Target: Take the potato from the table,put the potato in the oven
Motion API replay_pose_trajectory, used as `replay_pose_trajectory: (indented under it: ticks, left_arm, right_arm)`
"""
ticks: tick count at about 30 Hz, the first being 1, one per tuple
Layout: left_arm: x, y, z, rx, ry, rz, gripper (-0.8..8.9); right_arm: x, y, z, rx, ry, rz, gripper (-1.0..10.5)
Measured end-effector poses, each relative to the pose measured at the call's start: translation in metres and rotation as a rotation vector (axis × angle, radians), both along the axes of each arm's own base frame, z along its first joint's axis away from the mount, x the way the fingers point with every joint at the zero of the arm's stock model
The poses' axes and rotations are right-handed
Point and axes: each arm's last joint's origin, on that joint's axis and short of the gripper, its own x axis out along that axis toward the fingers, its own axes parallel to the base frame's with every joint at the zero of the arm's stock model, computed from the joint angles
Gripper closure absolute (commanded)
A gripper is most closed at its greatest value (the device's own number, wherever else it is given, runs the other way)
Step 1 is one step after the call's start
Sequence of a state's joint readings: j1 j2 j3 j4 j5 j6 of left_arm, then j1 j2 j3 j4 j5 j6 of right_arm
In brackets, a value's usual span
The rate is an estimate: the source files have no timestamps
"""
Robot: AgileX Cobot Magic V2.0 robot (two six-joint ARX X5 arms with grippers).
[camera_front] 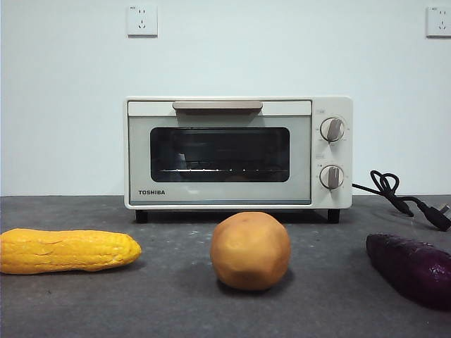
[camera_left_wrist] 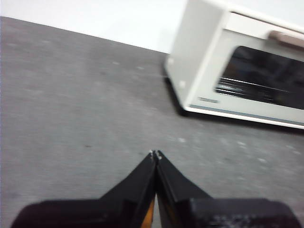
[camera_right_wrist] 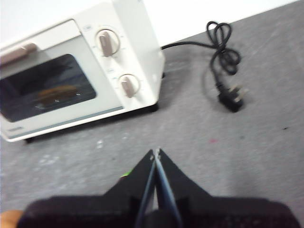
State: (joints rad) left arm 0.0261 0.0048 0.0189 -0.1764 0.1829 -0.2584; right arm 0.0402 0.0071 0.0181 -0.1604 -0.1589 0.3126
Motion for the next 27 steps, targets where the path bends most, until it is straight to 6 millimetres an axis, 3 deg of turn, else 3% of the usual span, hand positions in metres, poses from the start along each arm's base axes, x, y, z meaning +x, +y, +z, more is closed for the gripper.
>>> replay_pose_trajectory:
  ticks: [4,12,22,27]
  left_arm:
    - [-0.003,-0.001,0.007,-0.043,0.028,-0.023,8.21]
    - [-0.015,-0.003,0.062,-0.089,0.006,-0.092,8.21]
    - [-0.017,-0.009,0.121,-0.074,0.141,-0.288,8.21]
    - [-0.018,-0.012,0.138,-0.053,0.196,-0.419,8.21]
  right_arm:
    - [-0.001,0.001,0.010,0.067,0.014,0.019,9.6]
    - [-0.003,0.002,0.063,0.100,0.035,0.069,9.6]
    - [0.005,0.010,0.136,0.023,0.235,0.350,9.6]
    - [0.004,0.015,0.173,-0.051,0.328,0.484,9.6]
